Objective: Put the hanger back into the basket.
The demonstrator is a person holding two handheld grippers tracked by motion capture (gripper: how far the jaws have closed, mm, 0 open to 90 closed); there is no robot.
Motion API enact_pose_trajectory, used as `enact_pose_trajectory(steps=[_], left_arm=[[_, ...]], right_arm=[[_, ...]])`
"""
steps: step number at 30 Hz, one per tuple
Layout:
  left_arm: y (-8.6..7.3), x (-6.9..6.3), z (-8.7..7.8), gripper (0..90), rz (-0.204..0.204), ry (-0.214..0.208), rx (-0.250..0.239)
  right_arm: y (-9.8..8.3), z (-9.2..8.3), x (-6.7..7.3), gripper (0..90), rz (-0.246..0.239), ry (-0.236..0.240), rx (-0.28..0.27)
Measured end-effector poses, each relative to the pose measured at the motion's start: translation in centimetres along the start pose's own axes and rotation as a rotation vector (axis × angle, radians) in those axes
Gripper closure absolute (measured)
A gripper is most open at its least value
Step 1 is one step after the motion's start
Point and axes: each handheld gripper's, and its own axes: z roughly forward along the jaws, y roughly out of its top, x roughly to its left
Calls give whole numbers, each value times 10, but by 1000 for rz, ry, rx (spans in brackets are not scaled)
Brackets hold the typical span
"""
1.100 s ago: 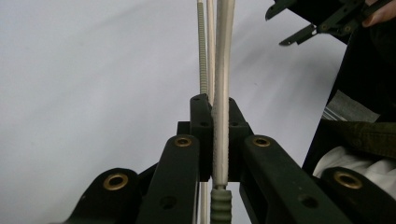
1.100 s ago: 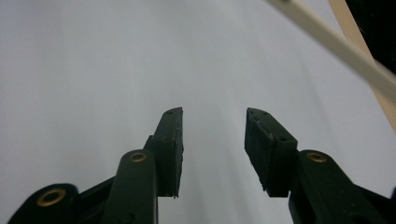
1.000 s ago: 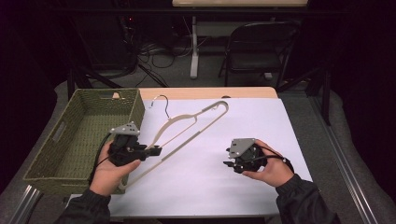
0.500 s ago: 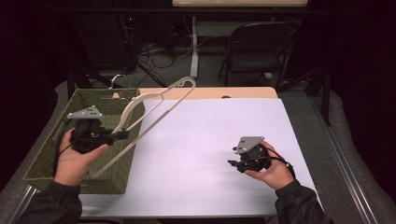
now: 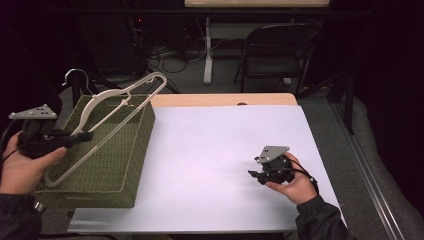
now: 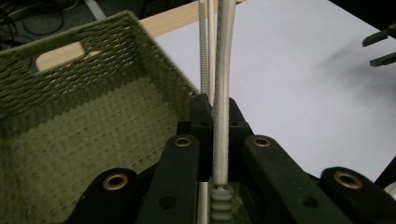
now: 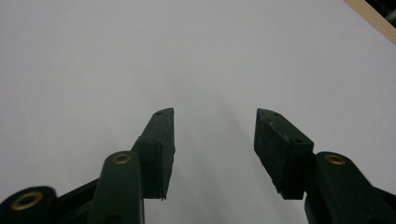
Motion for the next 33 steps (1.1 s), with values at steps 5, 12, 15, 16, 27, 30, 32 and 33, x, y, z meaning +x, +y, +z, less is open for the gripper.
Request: enact_pose_trajectory(steps=[5,12,15,16,27,30,32,33], left_arm=[[-10,21,-6,871,-12,28,19],[-28,50,-1,871,-32,35,22],[-37,62,4,871,-41,38,2],[-40,65,5,871,-48,38,-2],[-68,85,25,871,-88,45,27],[-77,88,33,871,-103,34,44],[-81,89,39,871,-108,24,59],[-83,89,42,871,-109,26,69]], right_arm=[[-1,0,-1,479,0,-6,-9],[-2,2,0,480,0,-8,-7],[-2,2,0,480,0,-7,-2],[-2,2,1,480,2,-24,4],[-6,6,1,480,14,-5,-12],[-6,6,1,480,4,-1,4],[-6,6,2,480,5,1,7],[-5,6,2,480,7,1,8]])
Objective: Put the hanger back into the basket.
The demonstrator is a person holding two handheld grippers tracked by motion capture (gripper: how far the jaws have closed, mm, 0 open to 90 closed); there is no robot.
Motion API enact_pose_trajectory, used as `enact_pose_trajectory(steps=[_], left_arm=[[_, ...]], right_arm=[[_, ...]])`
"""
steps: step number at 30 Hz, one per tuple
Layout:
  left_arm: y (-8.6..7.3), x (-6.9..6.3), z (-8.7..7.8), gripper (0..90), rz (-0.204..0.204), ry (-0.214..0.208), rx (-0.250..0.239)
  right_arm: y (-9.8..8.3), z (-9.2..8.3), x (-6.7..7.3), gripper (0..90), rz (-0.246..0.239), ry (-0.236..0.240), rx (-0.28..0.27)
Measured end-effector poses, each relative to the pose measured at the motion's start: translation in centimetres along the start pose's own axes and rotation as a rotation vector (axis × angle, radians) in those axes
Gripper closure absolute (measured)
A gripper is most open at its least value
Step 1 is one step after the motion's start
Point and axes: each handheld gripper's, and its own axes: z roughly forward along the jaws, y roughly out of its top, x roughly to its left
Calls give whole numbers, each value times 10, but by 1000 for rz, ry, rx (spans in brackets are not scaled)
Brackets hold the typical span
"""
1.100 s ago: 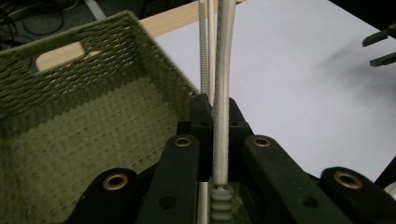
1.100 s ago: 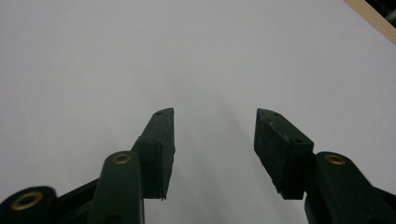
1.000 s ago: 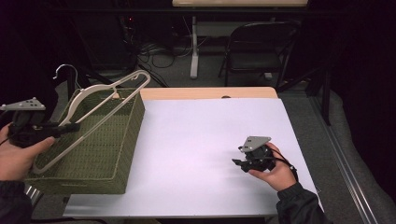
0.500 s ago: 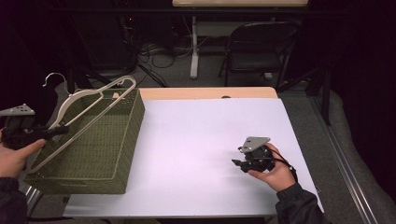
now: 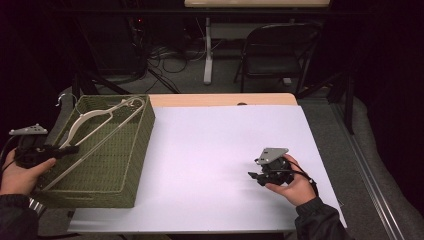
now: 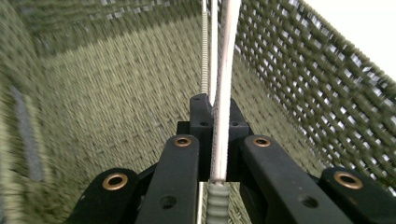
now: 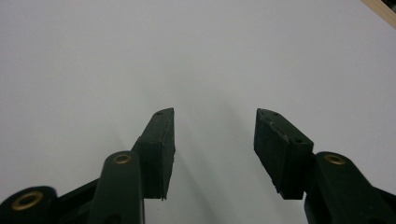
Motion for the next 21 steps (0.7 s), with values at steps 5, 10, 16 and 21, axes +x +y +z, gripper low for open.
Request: enact_pose_trajectory(steps=[5,10,16,21], left_arm=[[-3,1,13,870,-11,1,50],[0,0,24,868,8,26,111],[-1,-1,32,867,15,52,121],[-1,-1,37,854,51,106,171]], right_arm=[[0,0,0,480,0,-1,-4],[0,-1,0,481,0,-6,-1],[-1,-2,-1,481,5,-6,-24],[-1,-1,0,481,8,-9,-34]])
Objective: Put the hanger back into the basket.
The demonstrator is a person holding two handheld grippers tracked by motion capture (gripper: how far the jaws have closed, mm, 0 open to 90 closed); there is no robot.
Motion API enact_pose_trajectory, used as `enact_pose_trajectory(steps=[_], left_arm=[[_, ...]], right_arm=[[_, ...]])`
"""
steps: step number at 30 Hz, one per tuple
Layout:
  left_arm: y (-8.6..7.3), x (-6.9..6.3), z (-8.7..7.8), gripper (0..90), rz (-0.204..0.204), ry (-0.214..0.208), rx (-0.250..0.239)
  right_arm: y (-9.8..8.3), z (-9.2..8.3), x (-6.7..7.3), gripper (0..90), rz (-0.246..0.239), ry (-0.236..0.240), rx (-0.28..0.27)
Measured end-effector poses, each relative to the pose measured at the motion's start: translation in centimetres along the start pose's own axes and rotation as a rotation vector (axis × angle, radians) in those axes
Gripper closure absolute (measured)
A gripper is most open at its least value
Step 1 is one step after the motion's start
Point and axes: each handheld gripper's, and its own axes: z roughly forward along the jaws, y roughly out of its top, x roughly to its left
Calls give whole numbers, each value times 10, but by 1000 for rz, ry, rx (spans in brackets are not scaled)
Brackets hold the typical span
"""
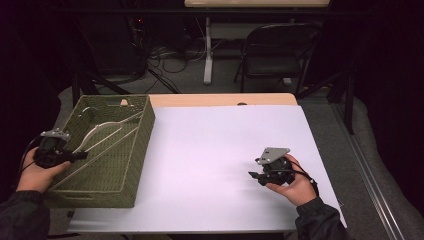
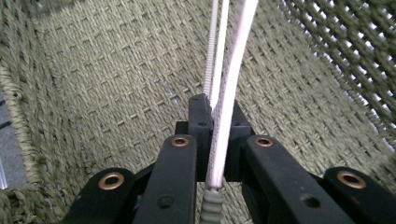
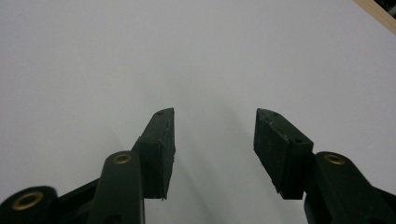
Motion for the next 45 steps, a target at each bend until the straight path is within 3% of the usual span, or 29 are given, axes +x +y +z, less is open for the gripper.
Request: enact_pose_trajectory(steps=[1,2,3,4,7,14,19,23,28,32,37,40,45], left_arm=[[0,0,1,847,6,14,17],[0,0,3,840,3,18,35],[0,0,5,836,2,17,46],[-1,0,6,835,1,19,54],[-2,1,7,825,-10,10,61],[-3,2,7,813,-32,7,56],[-3,3,2,747,-38,26,25],[-3,1,-3,576,-19,87,-15],[-3,-2,-19,449,-2,74,-68],[-3,-10,-37,418,9,44,-122],[-2,-26,-56,414,28,58,-146],[0,-34,-62,412,10,53,-154],[6,-53,-69,395,-5,23,-195]], right_arm=[[1,-2,-1,481,-10,9,42],[2,-2,-1,481,-12,12,47],[1,0,0,481,-7,6,9],[1,-1,0,481,-9,5,31],[1,1,1,481,-6,7,13],[1,1,1,481,-11,9,38],[-1,3,2,481,-8,14,28],[-1,2,2,481,-10,11,46],[-1,2,1,481,-7,15,38],[-1,2,2,480,-6,11,26],[-1,1,2,480,1,8,22],[0,0,2,479,-6,4,36],[0,0,1,477,5,6,10]])
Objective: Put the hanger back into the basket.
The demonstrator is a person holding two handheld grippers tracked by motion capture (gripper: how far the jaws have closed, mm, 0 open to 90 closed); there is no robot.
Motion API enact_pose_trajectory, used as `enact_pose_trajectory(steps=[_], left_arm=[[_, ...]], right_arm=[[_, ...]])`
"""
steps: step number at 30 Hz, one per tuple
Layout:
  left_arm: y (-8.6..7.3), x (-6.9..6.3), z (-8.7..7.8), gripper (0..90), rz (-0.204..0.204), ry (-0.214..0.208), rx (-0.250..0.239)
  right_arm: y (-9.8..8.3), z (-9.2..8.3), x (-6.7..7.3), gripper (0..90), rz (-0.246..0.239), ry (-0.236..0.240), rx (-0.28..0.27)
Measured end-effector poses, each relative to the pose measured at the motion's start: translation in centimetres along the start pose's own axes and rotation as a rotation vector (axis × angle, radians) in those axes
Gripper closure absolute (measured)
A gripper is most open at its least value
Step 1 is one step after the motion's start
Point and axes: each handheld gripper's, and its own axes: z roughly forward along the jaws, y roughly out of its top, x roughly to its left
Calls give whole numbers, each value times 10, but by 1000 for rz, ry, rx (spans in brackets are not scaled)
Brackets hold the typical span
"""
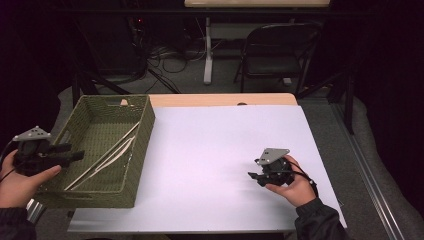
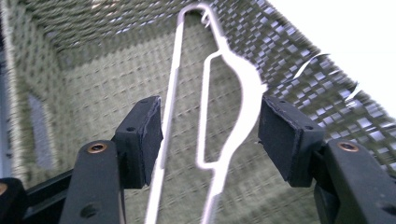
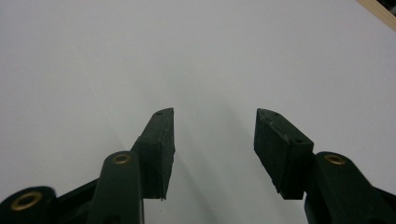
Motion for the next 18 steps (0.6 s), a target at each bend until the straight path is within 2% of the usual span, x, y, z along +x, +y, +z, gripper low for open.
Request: enact_pose_trajectory(steps=[4,5,7,9,13,14,15,16,18], left_arm=[[10,-23,-1,378,8,-30,-28],[13,-30,-1,373,10,-38,-39],[19,-43,0,358,24,-61,-56],[26,-59,1,355,46,-71,-76],[37,-85,6,350,77,-104,-106],[39,-89,7,350,86,-111,-109],[42,-95,9,350,92,-121,-116],[44,-102,11,350,95,-133,-125],[48,-114,16,350,106,-156,-144]], right_arm=[[0,-2,-2,465,16,-4,-23],[0,-3,-2,462,17,-1,-12],[0,-5,-3,455,18,-6,-5],[-1,-5,-3,445,29,-2,-30],[-1,-7,-3,427,37,-6,-44],[0,-10,-4,425,38,3,-20],[-1,-8,-4,424,45,-1,-50],[0,-10,-4,423,44,-3,-41],[-1,-10,-4,422,51,-7,-70]])
